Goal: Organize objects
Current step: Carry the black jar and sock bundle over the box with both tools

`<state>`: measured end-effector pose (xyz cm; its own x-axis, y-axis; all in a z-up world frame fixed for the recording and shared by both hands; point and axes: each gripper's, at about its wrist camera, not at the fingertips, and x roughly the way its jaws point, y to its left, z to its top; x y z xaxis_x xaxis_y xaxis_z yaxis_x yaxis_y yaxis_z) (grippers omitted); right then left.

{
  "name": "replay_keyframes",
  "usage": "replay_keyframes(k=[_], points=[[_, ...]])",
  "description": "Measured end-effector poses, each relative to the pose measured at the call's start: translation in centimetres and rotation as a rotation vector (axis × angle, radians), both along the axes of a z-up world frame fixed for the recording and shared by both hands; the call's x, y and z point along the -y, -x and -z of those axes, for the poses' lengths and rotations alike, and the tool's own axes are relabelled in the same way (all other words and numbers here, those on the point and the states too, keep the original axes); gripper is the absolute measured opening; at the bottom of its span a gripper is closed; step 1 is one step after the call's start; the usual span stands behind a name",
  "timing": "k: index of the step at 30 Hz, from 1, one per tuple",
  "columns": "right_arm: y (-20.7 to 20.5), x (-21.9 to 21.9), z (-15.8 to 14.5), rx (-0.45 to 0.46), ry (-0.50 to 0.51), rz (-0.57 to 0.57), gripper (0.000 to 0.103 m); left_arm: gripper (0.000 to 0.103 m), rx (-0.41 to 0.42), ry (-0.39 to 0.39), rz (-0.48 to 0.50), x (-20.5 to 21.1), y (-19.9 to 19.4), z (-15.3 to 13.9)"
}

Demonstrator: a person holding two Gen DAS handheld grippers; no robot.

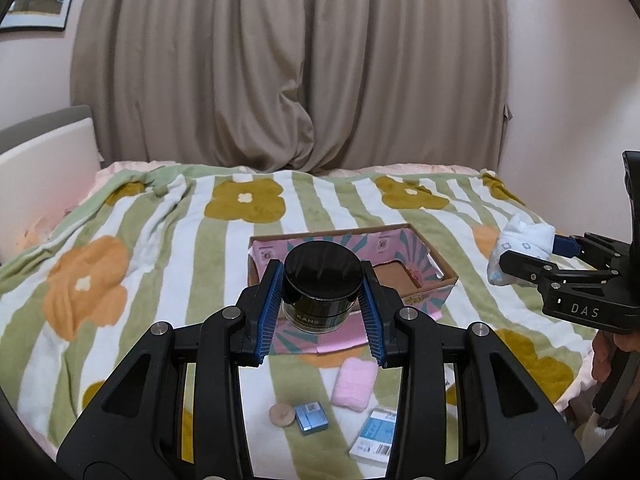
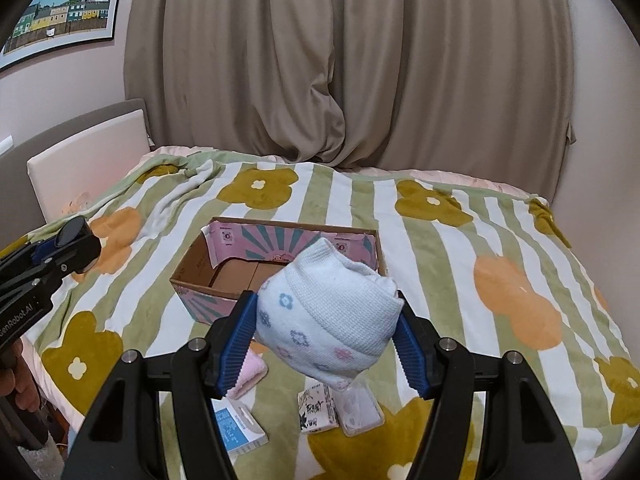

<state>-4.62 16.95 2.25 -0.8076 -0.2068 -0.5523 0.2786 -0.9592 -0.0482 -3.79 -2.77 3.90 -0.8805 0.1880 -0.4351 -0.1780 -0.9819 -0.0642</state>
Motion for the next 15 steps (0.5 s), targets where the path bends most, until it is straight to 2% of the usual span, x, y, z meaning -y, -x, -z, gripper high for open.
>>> replay_keyframes(k=[9,15], points=[[5.5,1.1,-0.8,0.046,-0.023,-0.046,0.061,0.034,0.083,0.015,0.043,0.0,7.5,0.2],[11.8,1.9,0.8,0.159,-0.033,-0.086,0.061,0.034,0.202,0.025,0.067,0.0,14.2,2.3]])
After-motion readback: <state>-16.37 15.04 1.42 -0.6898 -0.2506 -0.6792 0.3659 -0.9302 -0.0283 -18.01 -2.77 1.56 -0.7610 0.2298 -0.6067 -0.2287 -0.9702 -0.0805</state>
